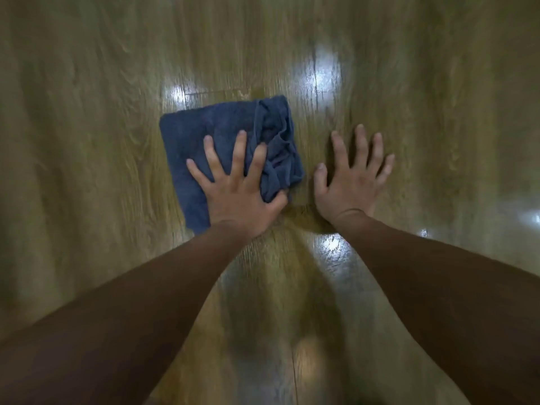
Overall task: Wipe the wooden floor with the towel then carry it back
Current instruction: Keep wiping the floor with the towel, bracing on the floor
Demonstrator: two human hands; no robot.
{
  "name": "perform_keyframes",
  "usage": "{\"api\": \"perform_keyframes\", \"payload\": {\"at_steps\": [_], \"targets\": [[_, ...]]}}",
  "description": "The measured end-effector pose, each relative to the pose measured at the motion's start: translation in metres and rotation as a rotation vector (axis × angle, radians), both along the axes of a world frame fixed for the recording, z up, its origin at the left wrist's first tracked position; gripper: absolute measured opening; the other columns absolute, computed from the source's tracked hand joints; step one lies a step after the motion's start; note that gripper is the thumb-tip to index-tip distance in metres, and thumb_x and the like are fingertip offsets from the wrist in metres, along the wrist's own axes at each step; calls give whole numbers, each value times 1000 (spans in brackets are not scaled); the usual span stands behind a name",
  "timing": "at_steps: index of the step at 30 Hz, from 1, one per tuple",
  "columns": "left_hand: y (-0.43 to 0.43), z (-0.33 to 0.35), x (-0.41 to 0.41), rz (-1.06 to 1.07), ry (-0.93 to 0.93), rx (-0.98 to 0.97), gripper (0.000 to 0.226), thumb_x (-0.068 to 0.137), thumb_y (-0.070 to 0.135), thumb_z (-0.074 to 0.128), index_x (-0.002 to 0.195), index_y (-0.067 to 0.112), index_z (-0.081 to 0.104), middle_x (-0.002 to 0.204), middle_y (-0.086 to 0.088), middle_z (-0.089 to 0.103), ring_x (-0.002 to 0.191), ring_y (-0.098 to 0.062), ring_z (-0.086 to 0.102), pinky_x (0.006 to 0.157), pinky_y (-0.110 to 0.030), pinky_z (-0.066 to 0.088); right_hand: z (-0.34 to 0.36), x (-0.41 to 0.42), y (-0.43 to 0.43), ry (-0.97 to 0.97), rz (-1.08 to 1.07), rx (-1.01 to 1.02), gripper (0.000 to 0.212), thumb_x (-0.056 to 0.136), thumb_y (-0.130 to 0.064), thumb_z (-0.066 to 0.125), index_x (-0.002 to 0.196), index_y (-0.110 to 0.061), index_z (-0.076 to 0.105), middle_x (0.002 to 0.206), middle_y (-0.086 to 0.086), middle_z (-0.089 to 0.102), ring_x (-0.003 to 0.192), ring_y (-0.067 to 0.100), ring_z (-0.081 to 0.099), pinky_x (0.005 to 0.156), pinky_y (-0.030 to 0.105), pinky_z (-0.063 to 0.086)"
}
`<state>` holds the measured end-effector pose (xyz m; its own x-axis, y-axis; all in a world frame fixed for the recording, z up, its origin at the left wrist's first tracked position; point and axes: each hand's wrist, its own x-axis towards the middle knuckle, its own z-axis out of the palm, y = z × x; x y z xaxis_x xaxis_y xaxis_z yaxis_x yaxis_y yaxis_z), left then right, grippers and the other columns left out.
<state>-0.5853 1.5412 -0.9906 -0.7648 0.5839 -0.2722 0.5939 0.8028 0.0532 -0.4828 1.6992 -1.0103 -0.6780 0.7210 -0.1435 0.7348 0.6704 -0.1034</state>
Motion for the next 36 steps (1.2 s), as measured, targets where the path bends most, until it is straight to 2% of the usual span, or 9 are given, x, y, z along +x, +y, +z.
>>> {"api": "perform_keyframes", "payload": {"at_steps": [6, 9, 12, 14, 16, 19, 23, 32, 36], "targets": [[-13, 19, -5, 19, -46, 155, 75, 88, 76, 30, 152, 35, 26, 164, 3, 18, 150, -39, 10, 113, -71, 11, 1, -1, -1, -7, 24, -62, 63, 91, -51, 35, 151, -31, 33, 165, 8, 18, 151, 40, 7, 118, 66, 3], [-34, 27, -17, 274, -42, 273, 61, 97, 64, 25, 152, 37, 27, 165, 2, 13, 150, -32, 14, 117, -64, 13, 6, 3, 6, -16, 17, -118, 62, 94, -50, 38, 153, -33, 31, 167, 4, 14, 153, 35, 1, 120, 62, -1], [-39, 18, -8, 356, -137, 43, 64, 98, 62, 22, 156, 43, 4, 166, 8, -14, 150, -42, -1, 121, -57, 4, 34, -12, 4, 259, -32, -319, 60, 96, -46, 41, 153, -35, 28, 163, -2, 25, 153, 29, 9, 121, 62, 8], [-19, 11, 5, 251, -108, 52, 69, 96, 58, 22, 158, 36, -1, 166, 3, -13, 151, -42, 0, 122, -55, 6, 51, -30, -13, 509, 234, -316, 58, 96, -44, 40, 152, -32, 31, 159, -1, 34, 151, 26, 20, 121, 56, 16], [11, 7, 22, 40, -75, 30, 73, 95, 57, 26, 158, 31, 0, 167, -3, -9, 152, -37, -6, 118, -60, 9, 51, -30, -25, 415, 471, -324, 57, 99, -42, 35, 154, -29, 30, 164, 5, 26, 154, 24, 12, 124, 51, 8], [51, 0, 50, -17, -112, -18, 80, 96, 55, 26, 155, 21, -15, 163, -12, -22, 145, -54, -17, 116, -66, -4, 30, -6, 1, 175, 407, -340, 54, 106, -34, 28, 158, -21, 21, 168, 6, 7, 155, 19, -5, 125, 42, -5], [64, 0, 28, -23, -108, -30, 74, 97, 54, 13, 153, 20, -23, 160, -13, -29, 140, -59, -20, 116, -65, -12, 20, -23, 37, 203, 562, -226, 52, 104, -32, 31, 155, -19, 32, 166, 11, 14, 155, 28, 5, 122, 41, -1], [135, 4, -92, 163, -298, -53, 82, 98, 60, 30, 152, 30, -24, 158, -2, -38, 141, -52, -27, 115, -60, -14, 12, -143, 106, 176, 666, -226, 48, 108, -31, 31, 156, -28, 29, 168, 5, 9, 155, 24, 1, 123, 43, 1], [115, 5, -70, 11, -186, -29, 79, 101, 55, 28, 156, 17, -14, 163, -14, -22, 148, -45, -15, 120, -58, -4, 9, -126, 97, 217, 610, -194, 48, 107, -36, 31, 155, -31, 31, 168, 1, 11, 155, 22, 2, 122, 42, -3]]}}
